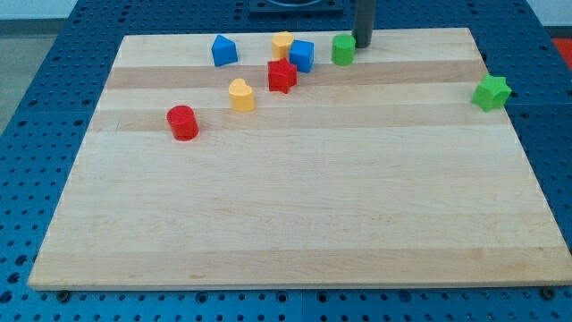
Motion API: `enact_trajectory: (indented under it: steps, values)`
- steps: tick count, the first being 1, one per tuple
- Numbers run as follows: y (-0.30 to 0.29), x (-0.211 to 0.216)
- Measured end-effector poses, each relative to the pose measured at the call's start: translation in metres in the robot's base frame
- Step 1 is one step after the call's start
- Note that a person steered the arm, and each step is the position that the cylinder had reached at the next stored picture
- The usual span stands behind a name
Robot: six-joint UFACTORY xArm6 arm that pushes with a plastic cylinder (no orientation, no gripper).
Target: Move the green circle to the right of the blue cube
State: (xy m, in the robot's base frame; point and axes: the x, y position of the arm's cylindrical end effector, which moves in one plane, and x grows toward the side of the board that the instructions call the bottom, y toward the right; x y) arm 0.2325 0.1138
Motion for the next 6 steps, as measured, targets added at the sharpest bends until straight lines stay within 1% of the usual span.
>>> enact_trajectory:
  steps: [1, 2, 3, 6]
  values:
    - [0.005, 0.022]
    - [-0.019, 0.001]
    - [-0.042, -0.038]
    - [-0.041, -0.04]
